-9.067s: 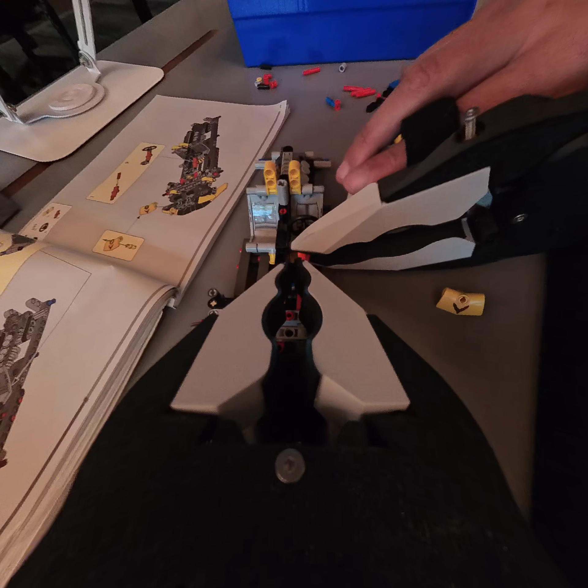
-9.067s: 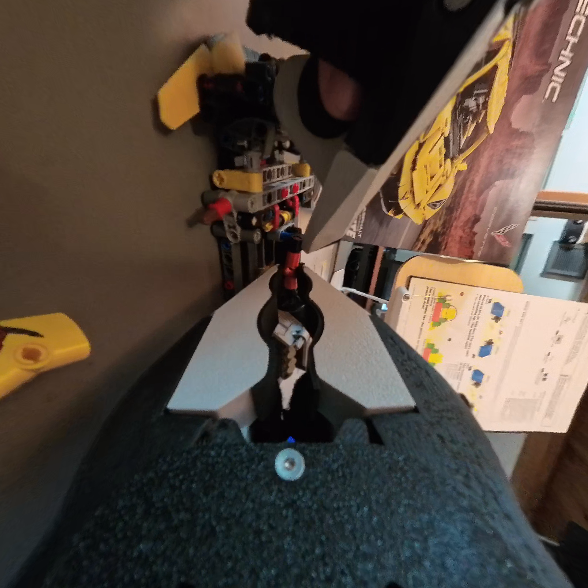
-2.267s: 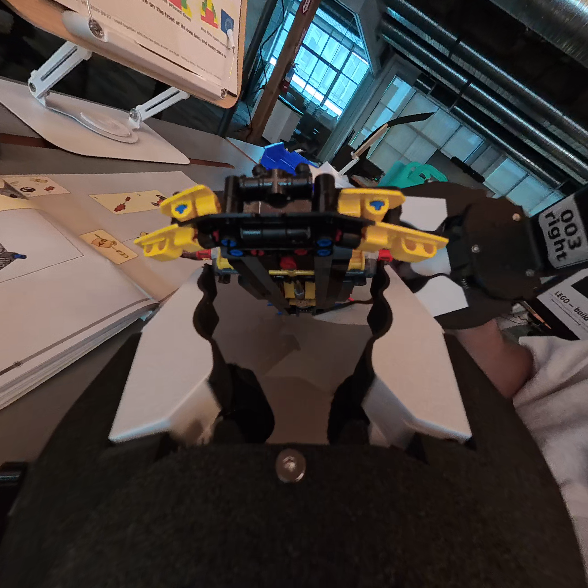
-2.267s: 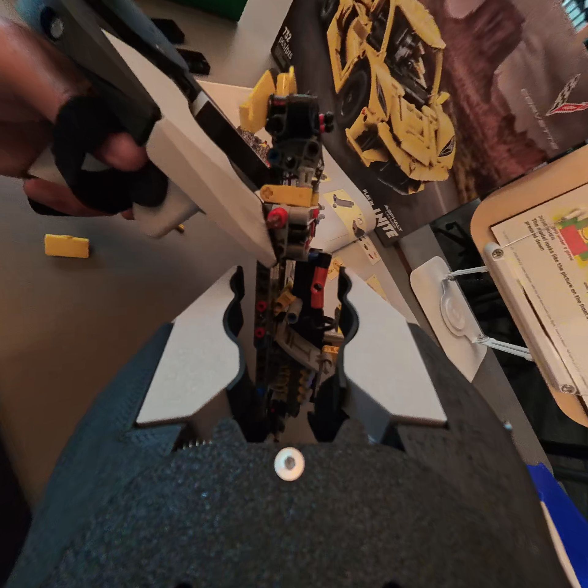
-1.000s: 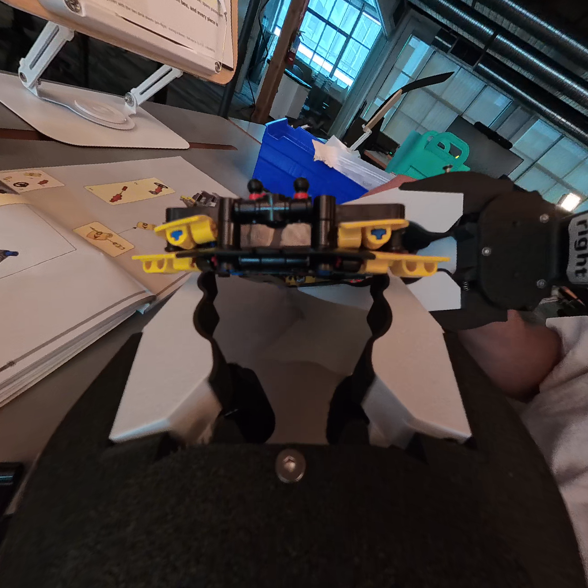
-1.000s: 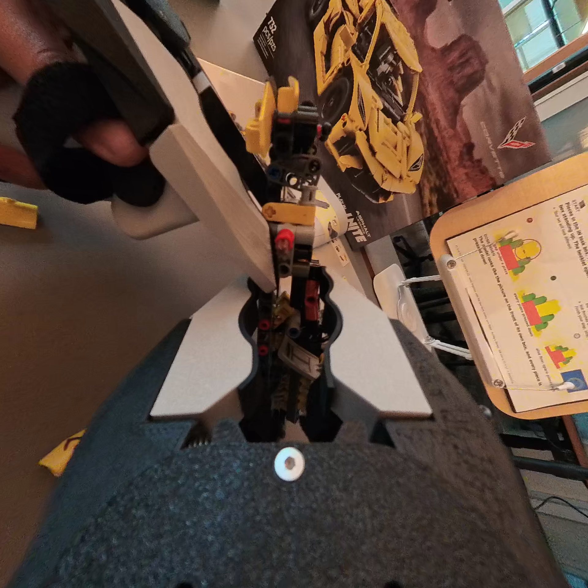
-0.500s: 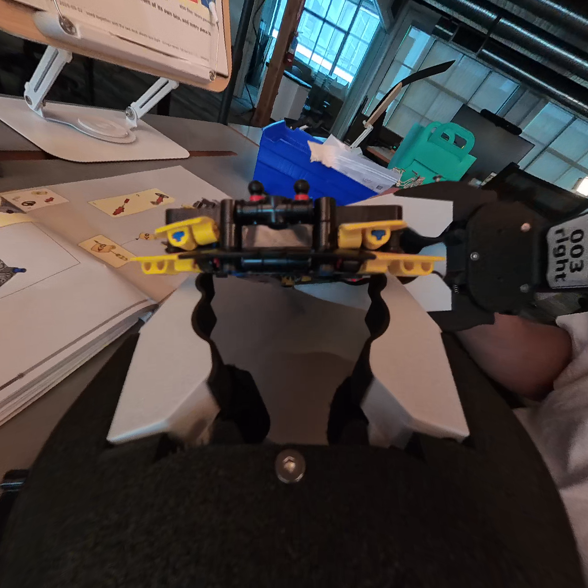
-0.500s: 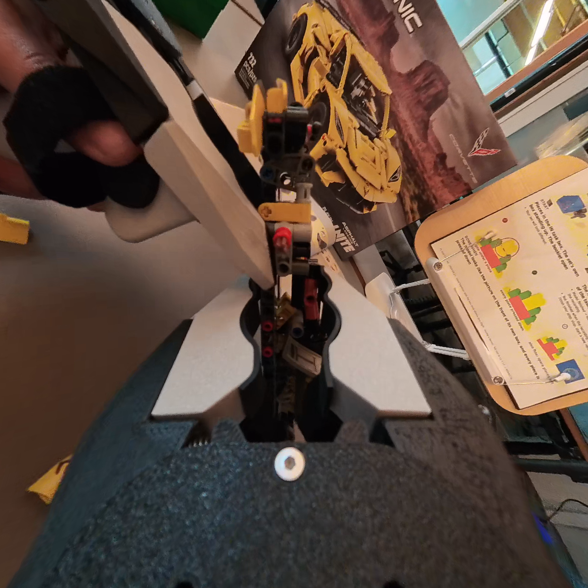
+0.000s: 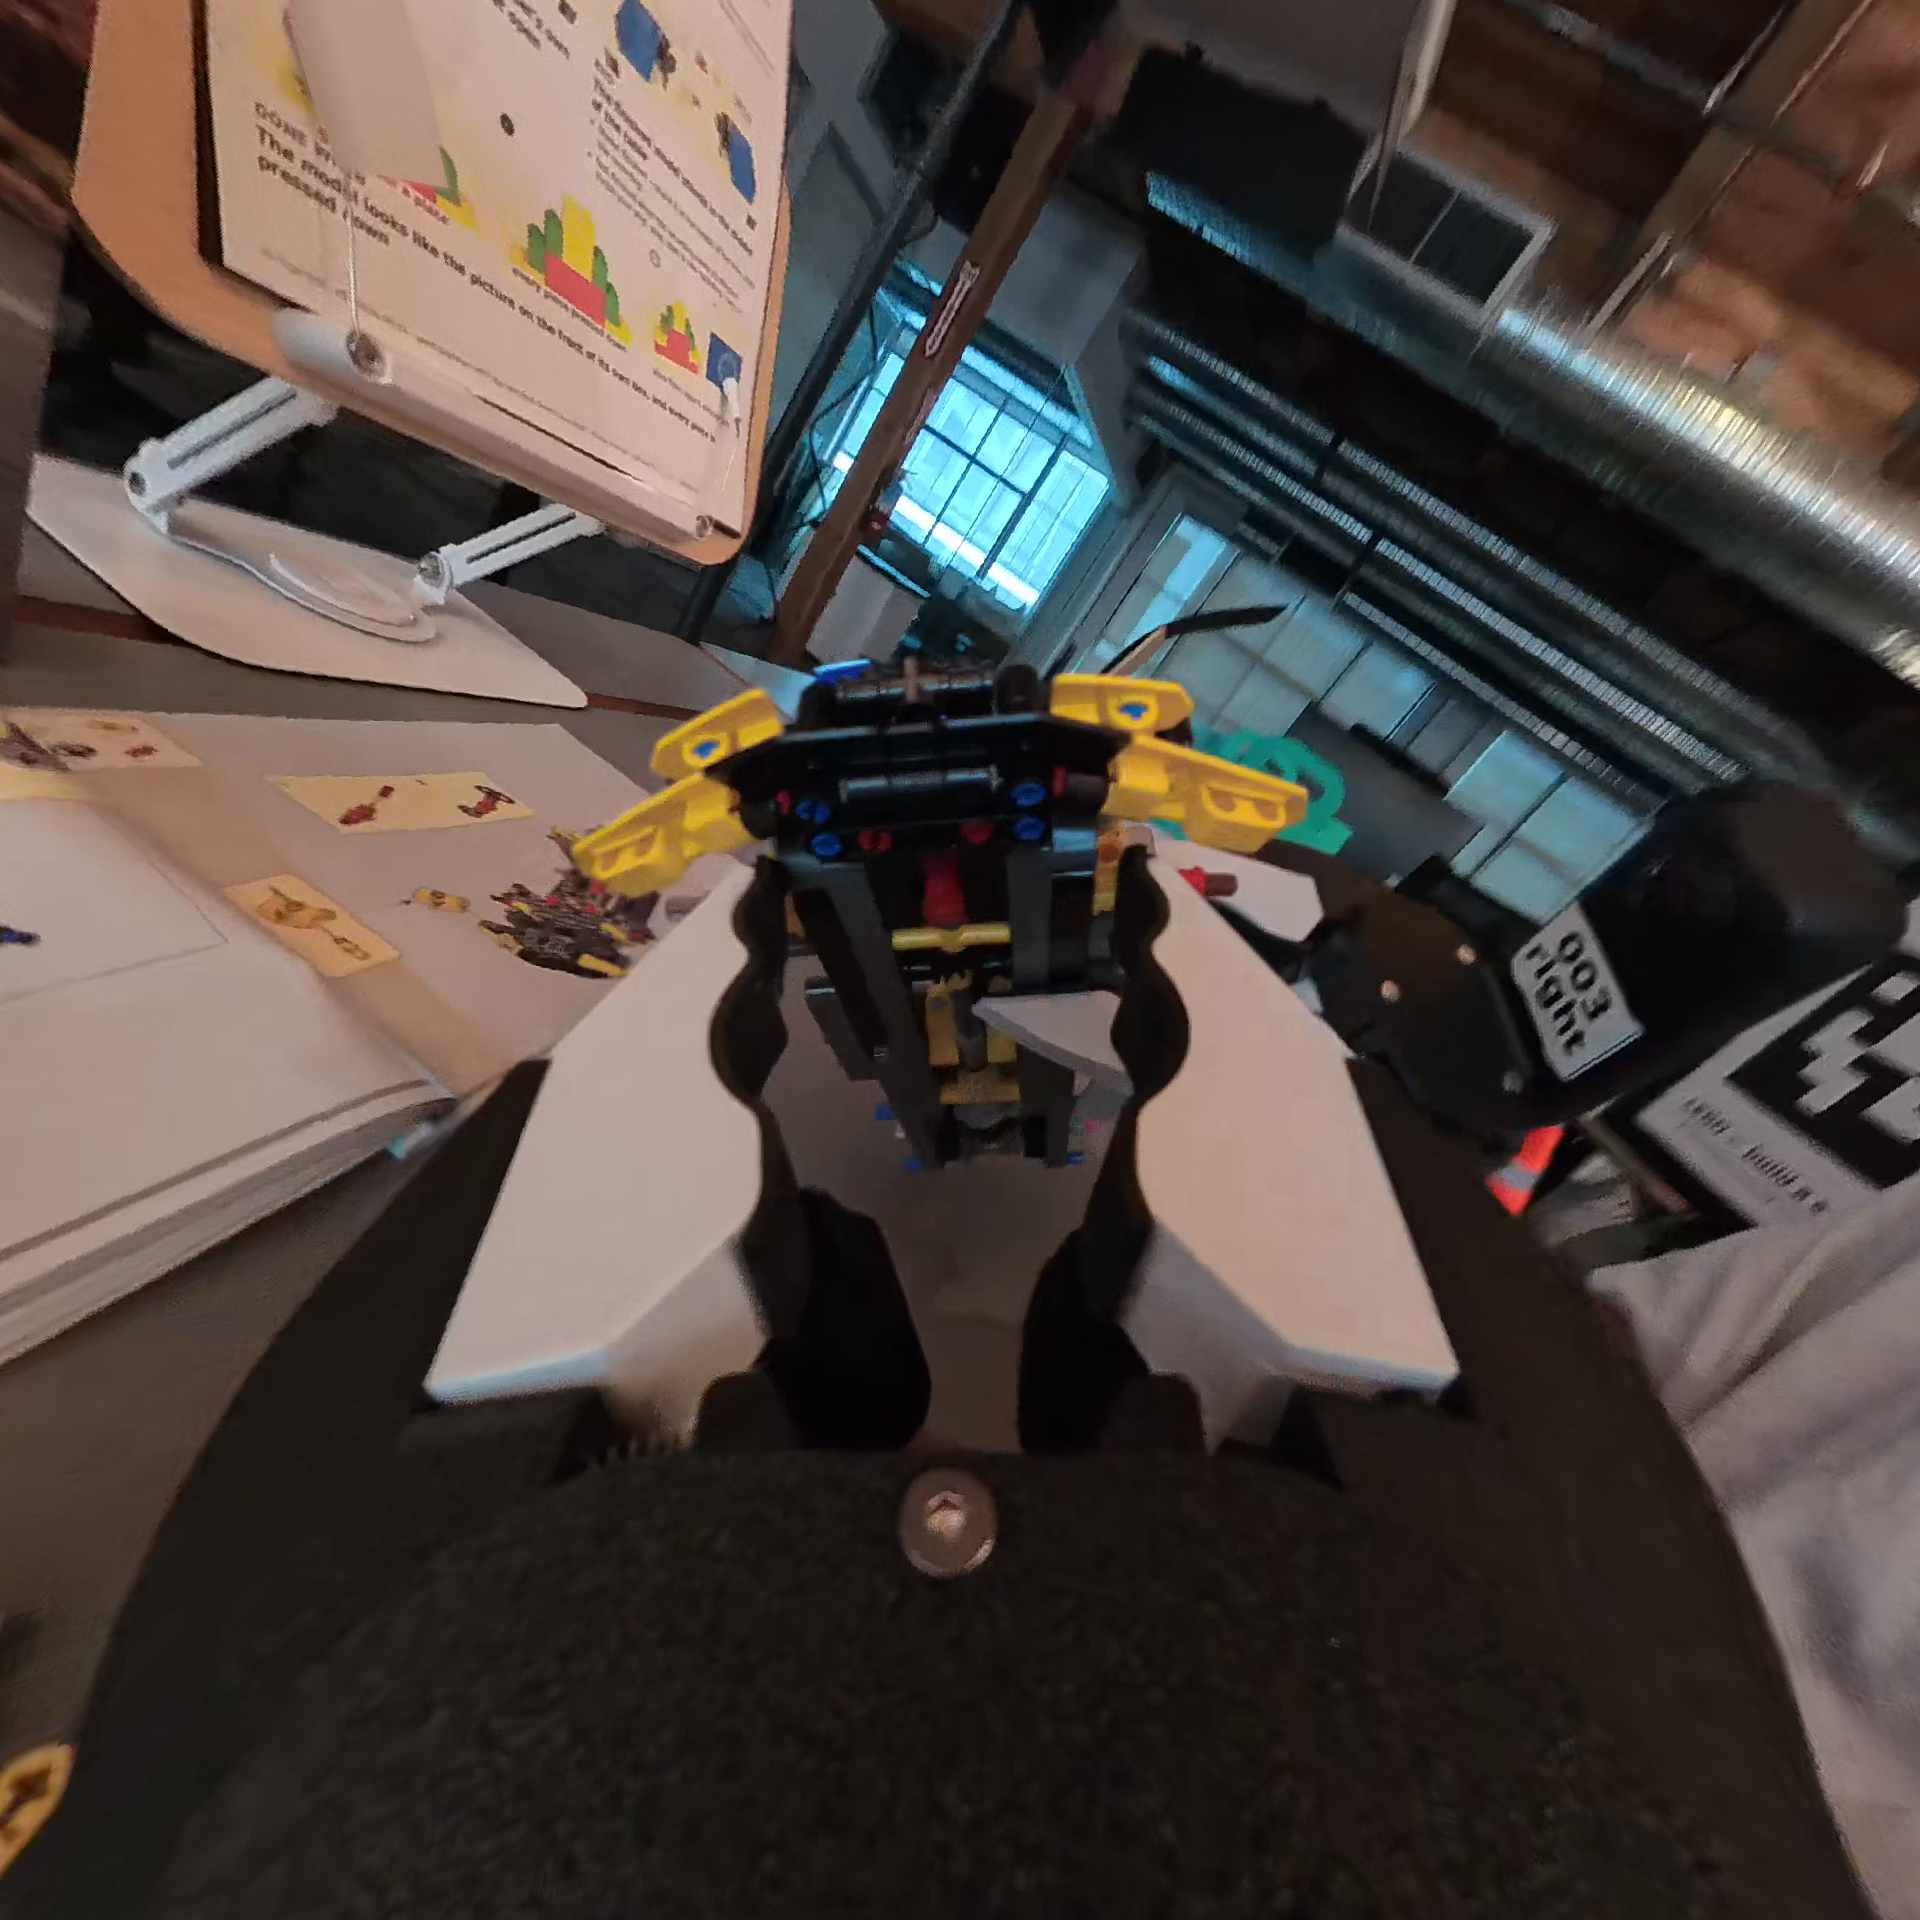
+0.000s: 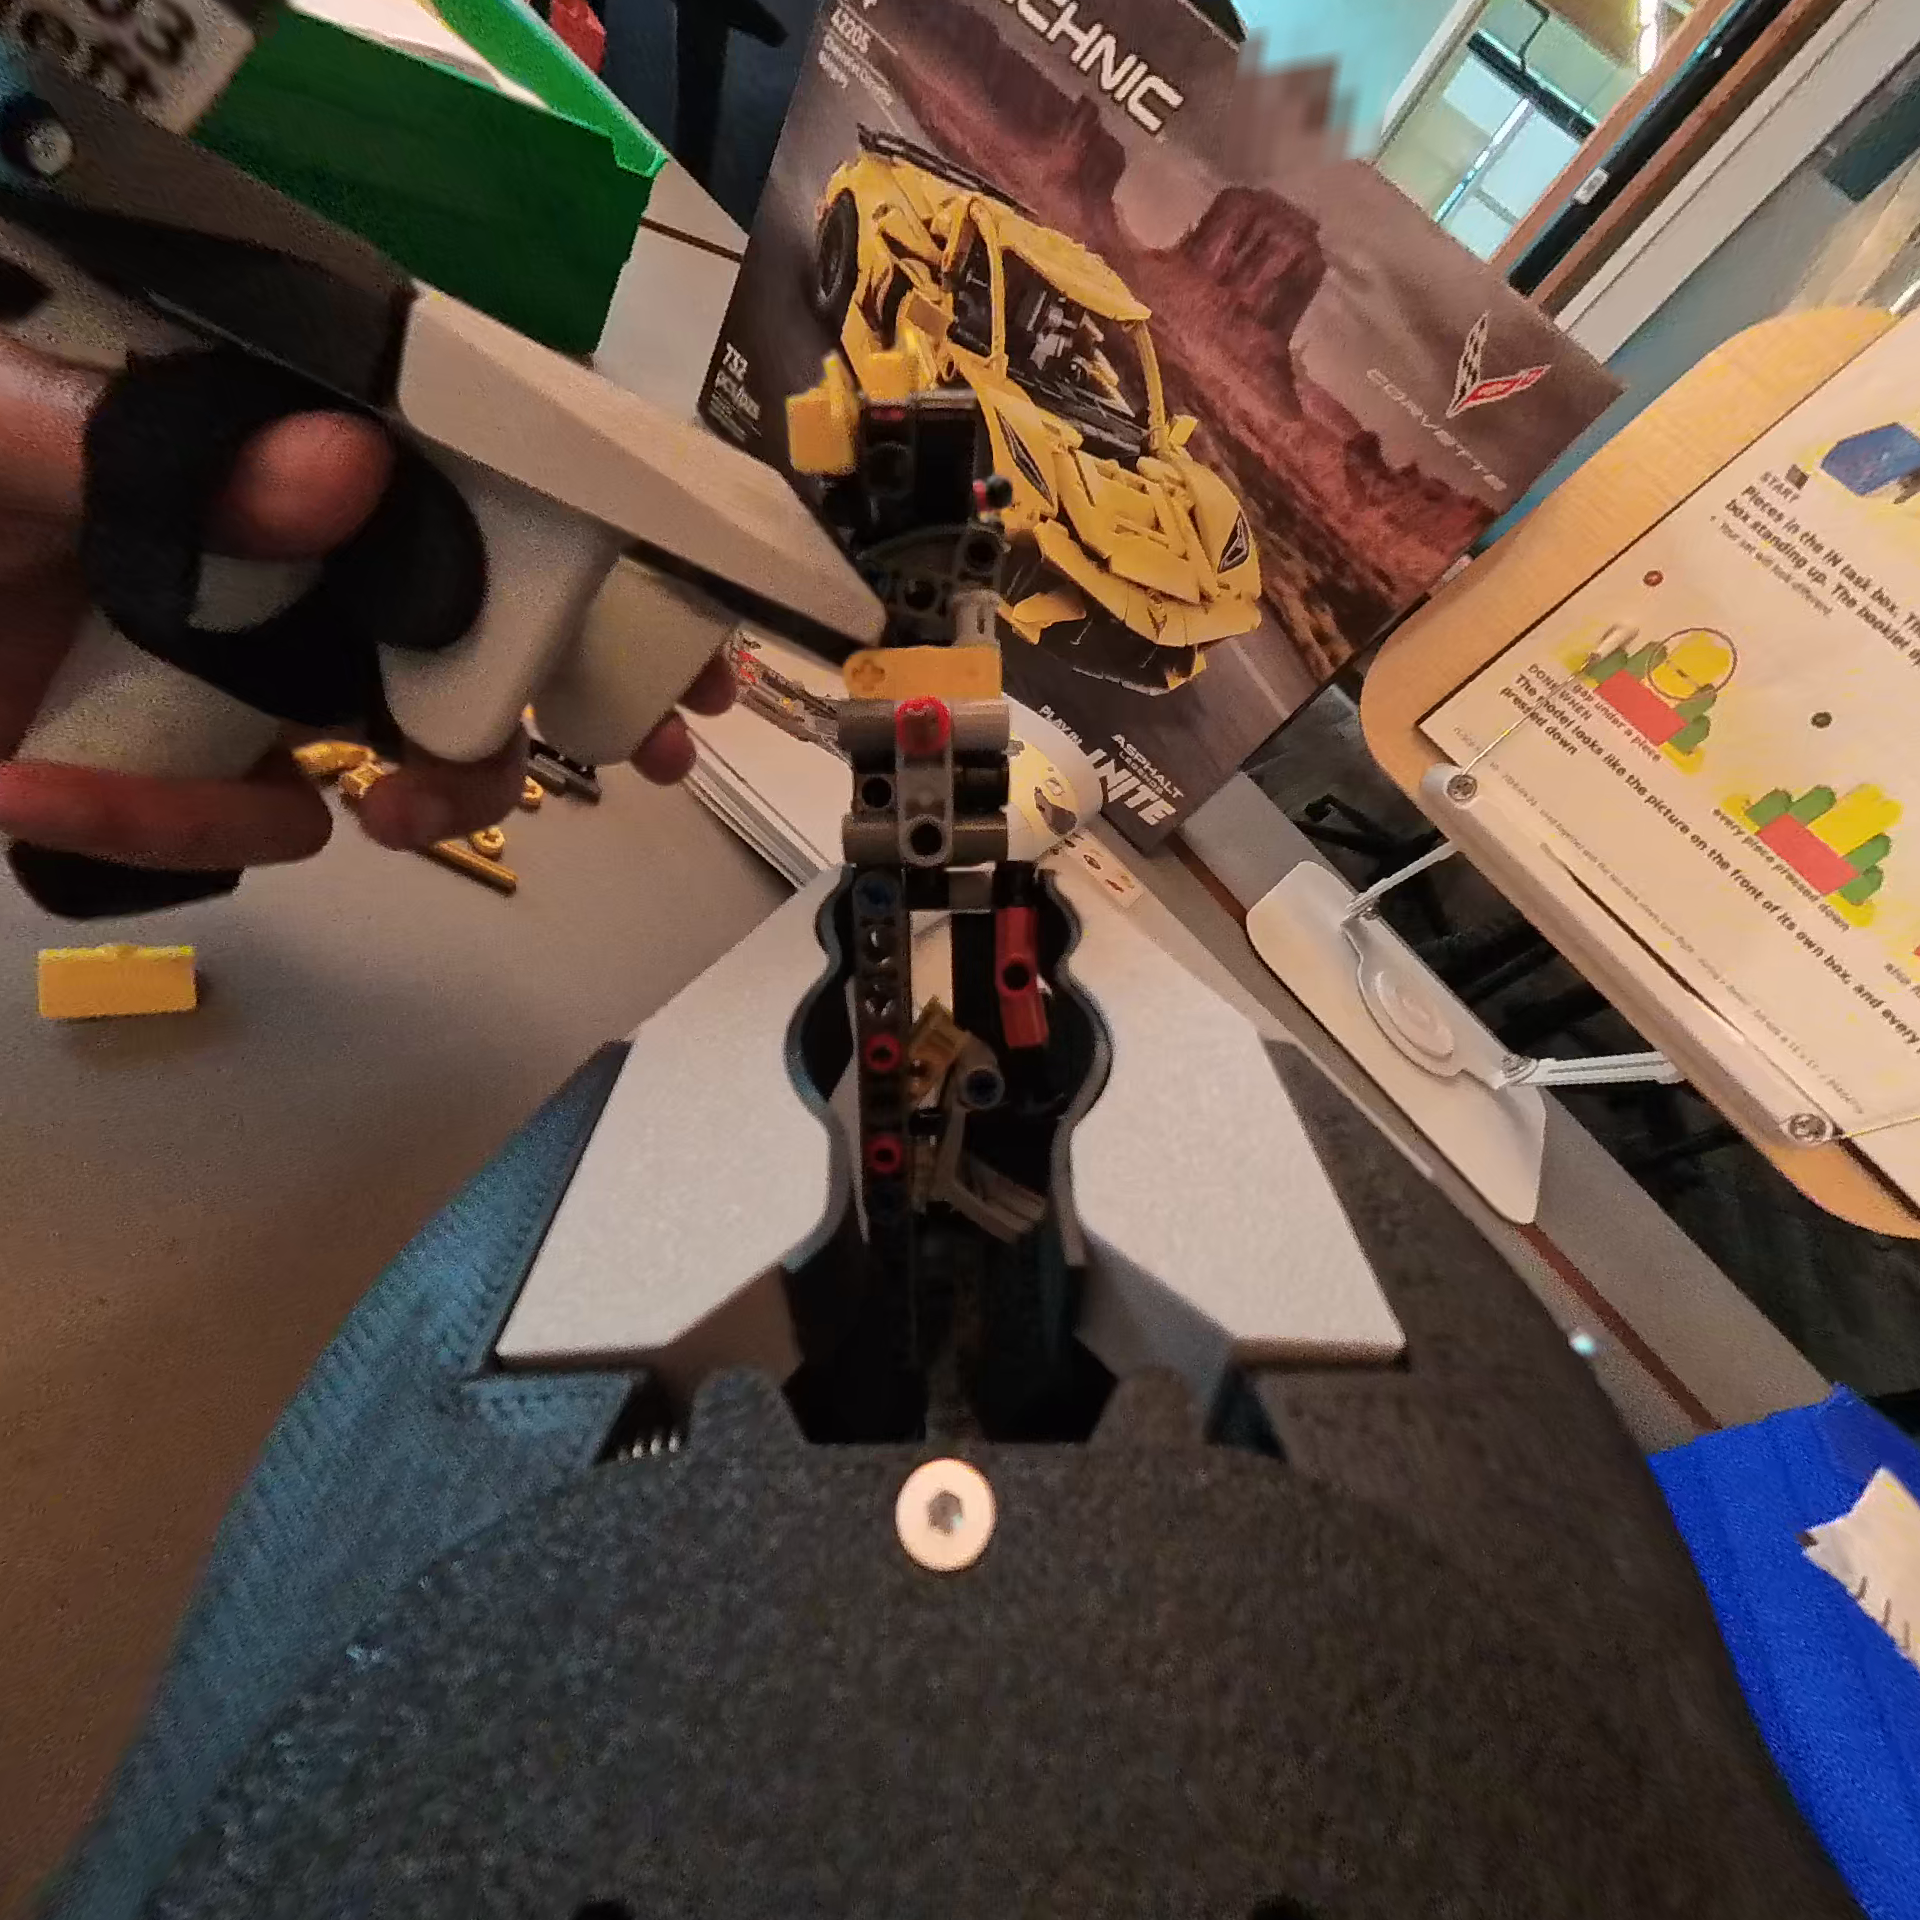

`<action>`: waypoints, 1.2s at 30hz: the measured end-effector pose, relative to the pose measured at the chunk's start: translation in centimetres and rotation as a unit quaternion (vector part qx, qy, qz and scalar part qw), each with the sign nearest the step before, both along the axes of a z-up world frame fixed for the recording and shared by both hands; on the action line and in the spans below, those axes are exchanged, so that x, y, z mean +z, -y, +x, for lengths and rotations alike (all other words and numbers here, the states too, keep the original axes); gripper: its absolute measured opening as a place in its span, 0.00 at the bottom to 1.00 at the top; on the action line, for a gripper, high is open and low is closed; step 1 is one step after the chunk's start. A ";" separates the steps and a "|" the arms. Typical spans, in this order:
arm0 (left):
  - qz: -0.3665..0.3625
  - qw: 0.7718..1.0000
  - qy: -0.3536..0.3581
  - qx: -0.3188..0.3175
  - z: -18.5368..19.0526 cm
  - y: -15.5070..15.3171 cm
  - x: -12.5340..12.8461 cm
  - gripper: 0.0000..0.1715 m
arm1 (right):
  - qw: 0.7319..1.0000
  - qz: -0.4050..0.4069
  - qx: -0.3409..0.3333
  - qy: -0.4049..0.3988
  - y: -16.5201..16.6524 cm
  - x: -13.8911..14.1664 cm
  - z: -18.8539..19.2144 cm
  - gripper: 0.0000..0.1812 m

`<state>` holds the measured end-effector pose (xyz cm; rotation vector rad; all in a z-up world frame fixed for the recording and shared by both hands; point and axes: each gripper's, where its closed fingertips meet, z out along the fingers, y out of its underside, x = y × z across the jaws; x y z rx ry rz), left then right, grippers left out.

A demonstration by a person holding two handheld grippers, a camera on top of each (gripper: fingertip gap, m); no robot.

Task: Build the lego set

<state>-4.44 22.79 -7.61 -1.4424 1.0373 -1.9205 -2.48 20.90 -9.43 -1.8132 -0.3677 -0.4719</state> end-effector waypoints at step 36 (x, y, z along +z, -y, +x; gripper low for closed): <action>0.027 0.993 0.098 0.052 0.1 0.6 3.2 0.37 | 0.997 0.042 -0.012 -0.065 -0.2 2.0 -1.6 0.19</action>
